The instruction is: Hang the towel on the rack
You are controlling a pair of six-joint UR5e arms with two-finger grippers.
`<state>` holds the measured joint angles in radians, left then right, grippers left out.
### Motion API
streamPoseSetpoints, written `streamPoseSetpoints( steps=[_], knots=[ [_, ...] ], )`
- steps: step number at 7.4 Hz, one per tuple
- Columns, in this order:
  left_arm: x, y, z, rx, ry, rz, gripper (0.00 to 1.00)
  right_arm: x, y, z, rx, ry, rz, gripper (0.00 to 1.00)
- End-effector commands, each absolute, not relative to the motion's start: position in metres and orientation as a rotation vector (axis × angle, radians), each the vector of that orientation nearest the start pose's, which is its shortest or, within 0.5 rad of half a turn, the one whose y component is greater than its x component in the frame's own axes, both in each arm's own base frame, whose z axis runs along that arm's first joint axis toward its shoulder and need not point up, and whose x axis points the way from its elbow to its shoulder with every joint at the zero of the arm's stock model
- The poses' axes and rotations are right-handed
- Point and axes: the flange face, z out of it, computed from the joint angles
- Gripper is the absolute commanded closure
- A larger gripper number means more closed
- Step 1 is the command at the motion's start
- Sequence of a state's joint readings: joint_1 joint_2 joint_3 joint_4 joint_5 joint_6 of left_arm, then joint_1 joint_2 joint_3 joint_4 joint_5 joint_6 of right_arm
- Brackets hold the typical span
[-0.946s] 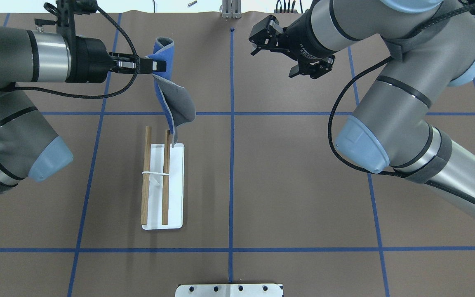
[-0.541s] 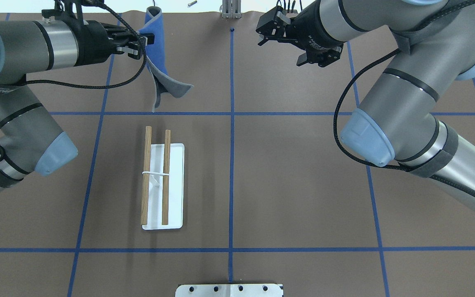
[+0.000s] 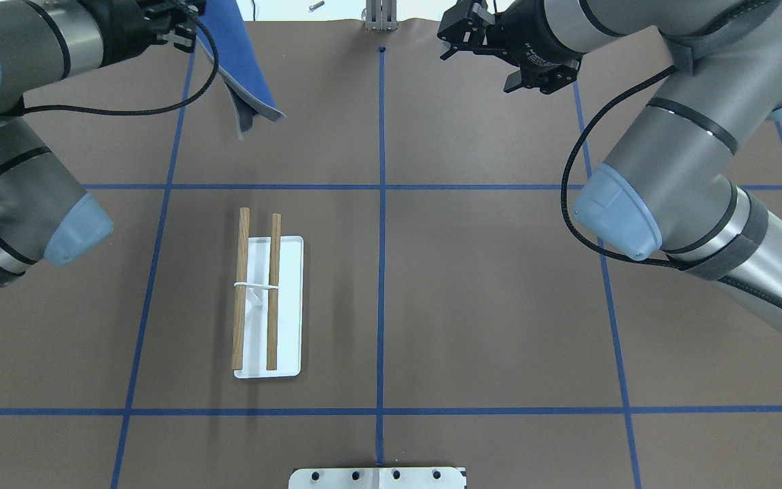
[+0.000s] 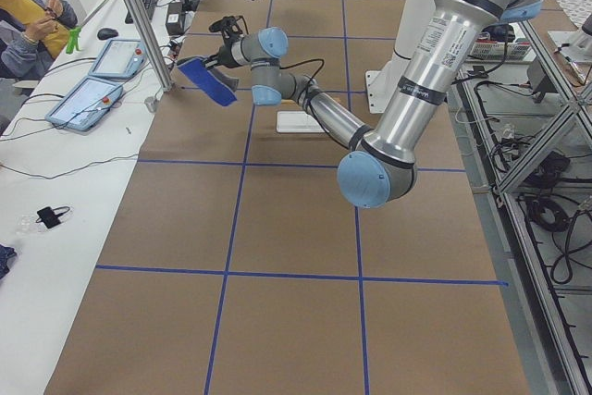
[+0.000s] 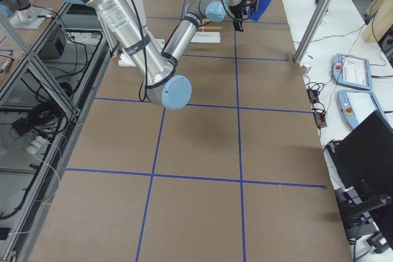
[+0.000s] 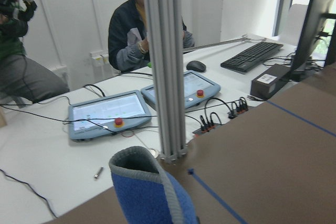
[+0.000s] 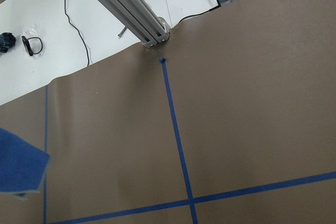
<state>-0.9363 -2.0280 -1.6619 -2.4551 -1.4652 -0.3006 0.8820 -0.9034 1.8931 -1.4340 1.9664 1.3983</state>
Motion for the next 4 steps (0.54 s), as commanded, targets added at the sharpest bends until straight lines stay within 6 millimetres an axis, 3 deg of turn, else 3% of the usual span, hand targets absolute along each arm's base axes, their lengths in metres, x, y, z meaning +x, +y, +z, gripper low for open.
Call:
streamPoseSetpoints(
  steps=[1, 2, 3, 4],
  knots=[
    [0.252, -0.607, 0.265, 1.342, 0.394, 0.230, 1.00, -0.305, -0.527, 0.120, 0.262, -1.144, 0.409, 0.00],
    [0.253, -0.600, 0.239, 1.302, 0.627, -0.016, 1.00, -0.302, -0.529, 0.122, 0.263, -1.141, 0.414, 0.00],
    [0.280, -0.590, 0.217, 1.197, 0.878, -0.240, 1.00, -0.301, -0.528, 0.122, 0.265, -1.142, 0.415, 0.00],
    [0.301, -0.571, 0.195, 1.139, 1.027, -0.325, 1.00, -0.299, -0.526, 0.124, 0.264, -1.142, 0.415, 0.00]
  ],
)
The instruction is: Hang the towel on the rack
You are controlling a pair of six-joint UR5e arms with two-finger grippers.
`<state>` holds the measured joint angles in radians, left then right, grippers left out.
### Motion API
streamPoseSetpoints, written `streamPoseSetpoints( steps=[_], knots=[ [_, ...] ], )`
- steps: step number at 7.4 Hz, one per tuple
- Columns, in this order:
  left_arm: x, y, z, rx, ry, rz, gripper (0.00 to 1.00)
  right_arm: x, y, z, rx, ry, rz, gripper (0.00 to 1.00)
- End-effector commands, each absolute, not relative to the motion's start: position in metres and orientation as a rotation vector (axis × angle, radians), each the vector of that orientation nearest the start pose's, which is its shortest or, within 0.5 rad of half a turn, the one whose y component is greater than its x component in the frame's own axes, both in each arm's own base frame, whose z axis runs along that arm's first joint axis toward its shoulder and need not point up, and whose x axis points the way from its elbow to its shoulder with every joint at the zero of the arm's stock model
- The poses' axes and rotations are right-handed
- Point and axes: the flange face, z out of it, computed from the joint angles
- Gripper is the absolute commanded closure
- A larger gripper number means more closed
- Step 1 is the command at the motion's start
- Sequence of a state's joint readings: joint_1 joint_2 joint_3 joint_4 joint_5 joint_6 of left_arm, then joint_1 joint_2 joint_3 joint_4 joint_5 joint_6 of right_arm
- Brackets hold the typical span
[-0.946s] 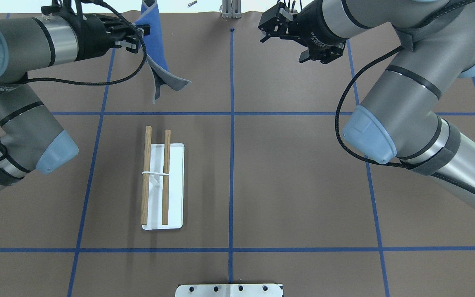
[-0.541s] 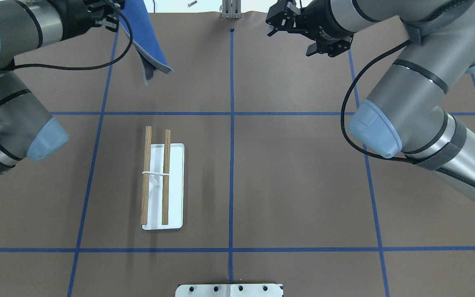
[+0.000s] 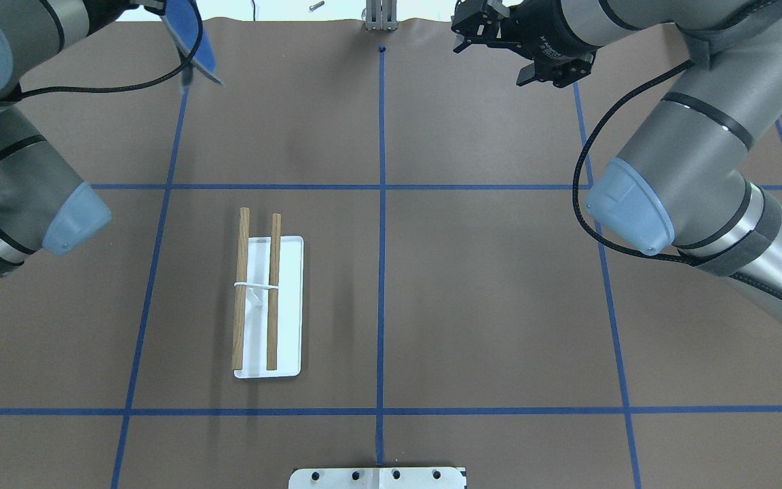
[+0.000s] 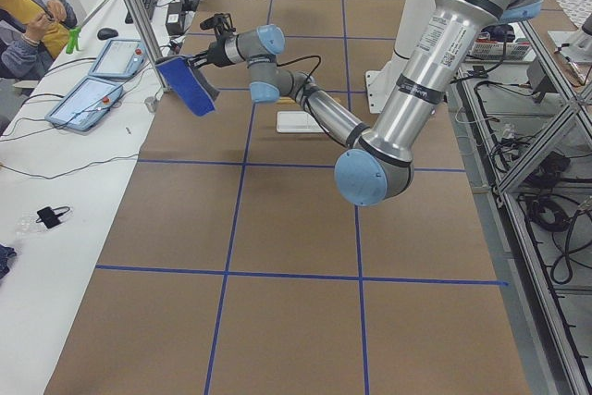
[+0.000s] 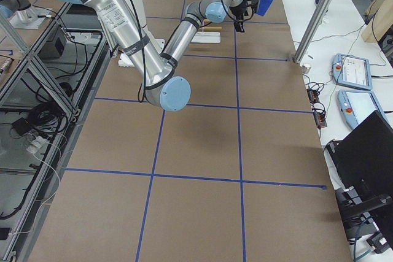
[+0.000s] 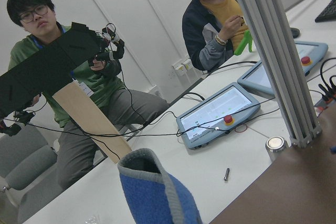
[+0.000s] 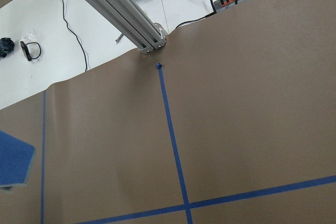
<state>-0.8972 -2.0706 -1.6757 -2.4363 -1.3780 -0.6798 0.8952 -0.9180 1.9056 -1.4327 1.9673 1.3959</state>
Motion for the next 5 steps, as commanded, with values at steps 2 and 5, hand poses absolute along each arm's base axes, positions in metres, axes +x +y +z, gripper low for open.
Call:
streamPoseSetpoints(
  steps=[2, 5],
  knots=[
    [0.300, -0.526, 0.190, 1.015, 1.224, -0.470, 1.00, -0.291, -0.518, 0.136, 0.261, -1.138, 0.416, 0.00],
    [0.296, -0.450, 0.232, 0.923, 1.374, -0.513, 1.00, -0.284, -0.517, 0.138, 0.281, -1.133, 0.403, 0.00]
  ],
)
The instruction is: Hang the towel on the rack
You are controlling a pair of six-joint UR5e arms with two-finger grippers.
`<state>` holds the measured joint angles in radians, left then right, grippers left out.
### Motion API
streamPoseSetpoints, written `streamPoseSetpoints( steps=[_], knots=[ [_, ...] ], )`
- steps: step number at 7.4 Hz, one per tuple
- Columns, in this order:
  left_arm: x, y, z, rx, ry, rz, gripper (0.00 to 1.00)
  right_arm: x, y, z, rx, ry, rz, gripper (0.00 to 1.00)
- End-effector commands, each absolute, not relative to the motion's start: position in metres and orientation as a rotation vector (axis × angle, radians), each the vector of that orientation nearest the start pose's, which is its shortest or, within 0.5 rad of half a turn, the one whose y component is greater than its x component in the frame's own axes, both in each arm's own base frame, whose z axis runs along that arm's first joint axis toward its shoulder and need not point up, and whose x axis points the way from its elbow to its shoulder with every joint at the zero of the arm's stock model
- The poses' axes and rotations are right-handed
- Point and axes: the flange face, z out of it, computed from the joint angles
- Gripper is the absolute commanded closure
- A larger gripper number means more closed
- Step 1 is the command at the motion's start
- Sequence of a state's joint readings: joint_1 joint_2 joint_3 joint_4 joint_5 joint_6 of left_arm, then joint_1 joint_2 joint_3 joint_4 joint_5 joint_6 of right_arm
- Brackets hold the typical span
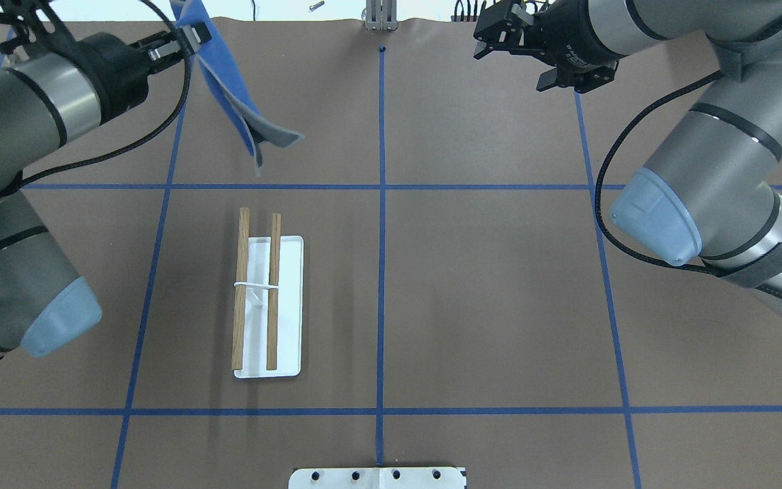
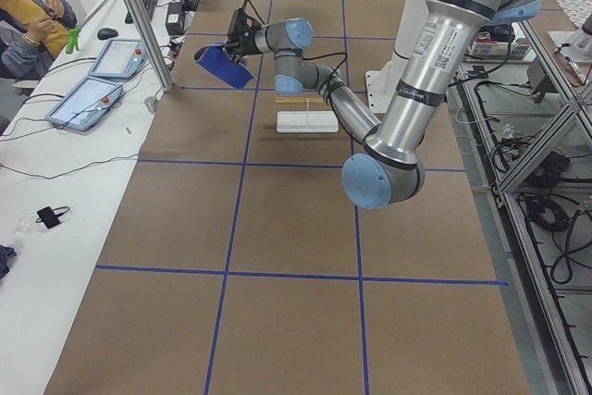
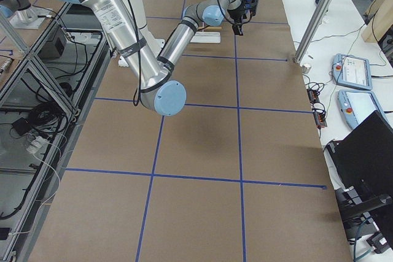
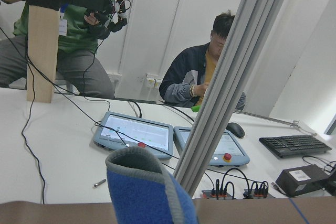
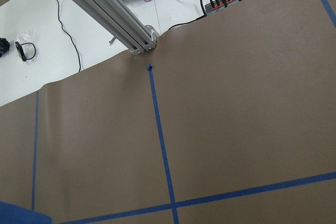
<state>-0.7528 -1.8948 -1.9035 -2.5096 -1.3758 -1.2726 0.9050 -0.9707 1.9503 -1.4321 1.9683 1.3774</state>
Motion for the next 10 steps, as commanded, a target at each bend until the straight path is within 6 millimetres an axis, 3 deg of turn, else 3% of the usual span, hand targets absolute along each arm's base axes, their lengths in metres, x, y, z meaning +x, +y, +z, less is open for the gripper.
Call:
streamPoseSetpoints(
  steps=[1, 2, 3, 4, 6, 7, 8, 9, 10],
  knots=[
    [0.330, -0.422, 0.222, 0.923, 1.405, -0.537, 1.00, -0.283, -0.515, 0.140, 0.281, -1.133, 0.403, 0.00],
    [0.353, -0.403, 0.196, 0.914, 1.462, -0.516, 1.00, -0.278, -0.513, 0.144, 0.280, -1.131, 0.405, 0.00],
    [0.360, -0.395, 0.184, 0.909, 1.494, -0.498, 1.00, -0.276, -0.515, 0.146, 0.283, -1.126, 0.405, 0.00],
    [0.365, -0.385, 0.160, 0.908, 1.553, -0.483, 1.00, -0.274, -0.512, 0.153, 0.288, -1.117, 0.397, 0.00],
    [0.441, -0.287, 0.177, 0.893, 1.495, -0.407, 1.00, -0.275, -0.512, 0.163, 0.286, -1.115, 0.395, 0.00],
    [0.451, -0.265, 0.188, 0.930, 1.447, -0.356, 1.00, -0.275, -0.512, 0.175, 0.289, -1.106, 0.384, 0.00],
    [0.441, -0.263, 0.201, 0.939, 1.451, -0.350, 1.00, -0.274, -0.511, 0.182, 0.300, -1.113, 0.373, 0.00],
    [0.424, -0.261, 0.243, 0.939, 1.453, -0.344, 1.00, -0.274, -0.510, 0.182, 0.302, -1.120, 0.373, 0.00],
    [0.411, -0.256, 0.271, 0.932, 1.491, -0.299, 1.00, -0.274, -0.510, 0.182, 0.303, -1.120, 0.371, 0.00]
  ],
)
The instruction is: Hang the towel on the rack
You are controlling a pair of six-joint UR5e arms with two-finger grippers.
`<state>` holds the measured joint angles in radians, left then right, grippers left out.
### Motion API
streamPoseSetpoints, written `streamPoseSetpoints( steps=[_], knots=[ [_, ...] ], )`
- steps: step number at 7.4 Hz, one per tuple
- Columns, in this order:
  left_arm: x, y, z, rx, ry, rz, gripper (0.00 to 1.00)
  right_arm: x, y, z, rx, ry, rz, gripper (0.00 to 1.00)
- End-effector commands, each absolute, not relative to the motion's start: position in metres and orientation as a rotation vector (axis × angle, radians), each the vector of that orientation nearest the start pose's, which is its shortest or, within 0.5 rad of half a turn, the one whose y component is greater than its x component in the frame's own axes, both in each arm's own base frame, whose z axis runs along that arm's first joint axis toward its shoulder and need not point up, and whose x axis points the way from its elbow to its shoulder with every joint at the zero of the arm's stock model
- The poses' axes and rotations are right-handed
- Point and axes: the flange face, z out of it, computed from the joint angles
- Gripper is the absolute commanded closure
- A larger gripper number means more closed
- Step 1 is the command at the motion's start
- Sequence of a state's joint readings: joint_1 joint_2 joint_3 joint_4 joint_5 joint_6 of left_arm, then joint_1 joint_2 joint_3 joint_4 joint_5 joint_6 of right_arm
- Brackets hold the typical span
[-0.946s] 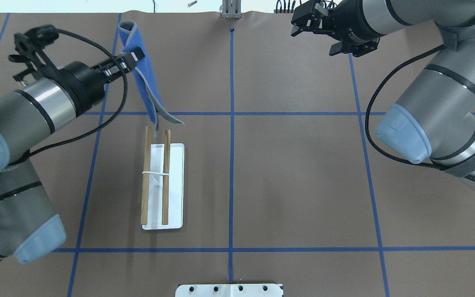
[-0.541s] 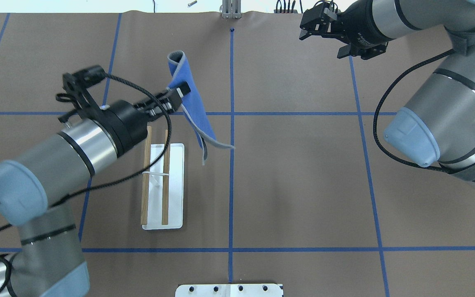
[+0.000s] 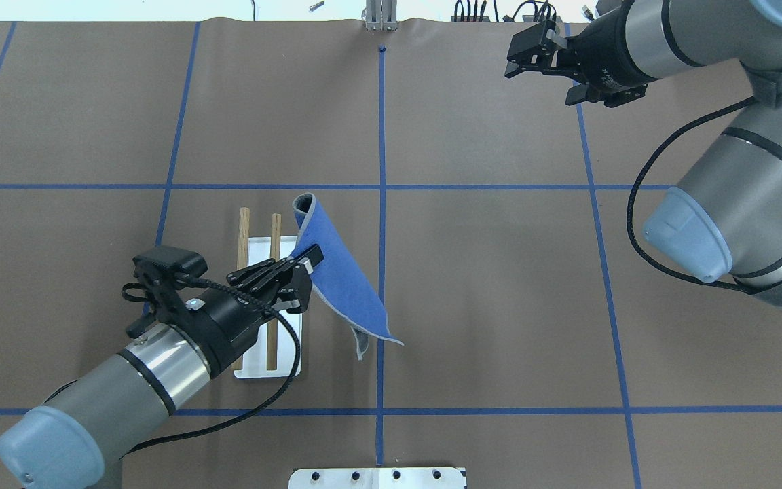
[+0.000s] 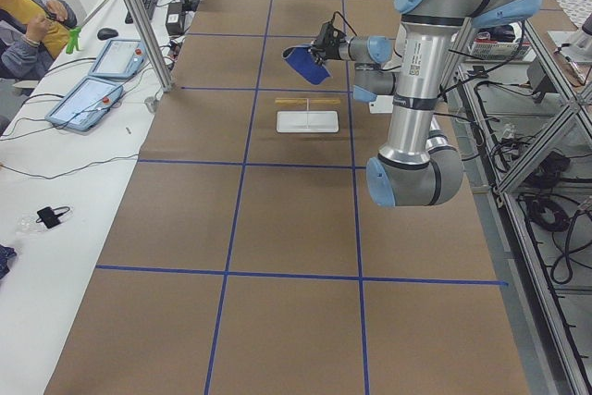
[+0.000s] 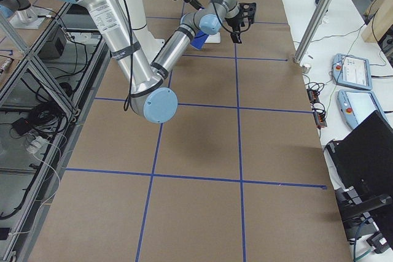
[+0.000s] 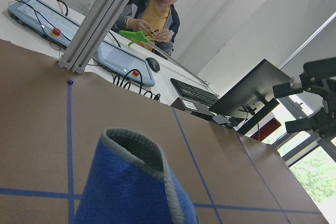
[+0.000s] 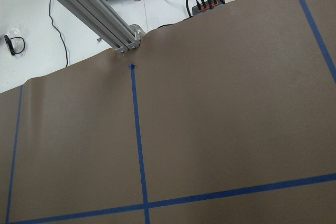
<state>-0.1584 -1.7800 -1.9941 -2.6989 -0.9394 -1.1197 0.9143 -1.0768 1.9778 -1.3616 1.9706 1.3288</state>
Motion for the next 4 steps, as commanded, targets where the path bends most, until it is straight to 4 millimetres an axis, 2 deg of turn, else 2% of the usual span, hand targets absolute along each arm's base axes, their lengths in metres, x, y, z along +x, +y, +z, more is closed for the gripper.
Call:
streamPoseSetpoints(
  steps=[1, 2, 4],
  knots=[
    [0.404, -0.254, 0.289, 0.947, 1.472, -0.258, 1.00, -0.275, -0.510, 0.182, 0.302, -1.120, 0.370, 0.00],
    [0.402, -0.254, 0.297, 0.947, 1.468, -0.256, 1.00, -0.276, -0.509, 0.182, 0.302, -1.121, 0.368, 0.00],
    [0.364, -0.247, 0.344, 0.916, 1.517, -0.187, 1.00, -0.280, -0.508, 0.183, 0.299, -1.118, 0.365, 0.00]
  ],
)
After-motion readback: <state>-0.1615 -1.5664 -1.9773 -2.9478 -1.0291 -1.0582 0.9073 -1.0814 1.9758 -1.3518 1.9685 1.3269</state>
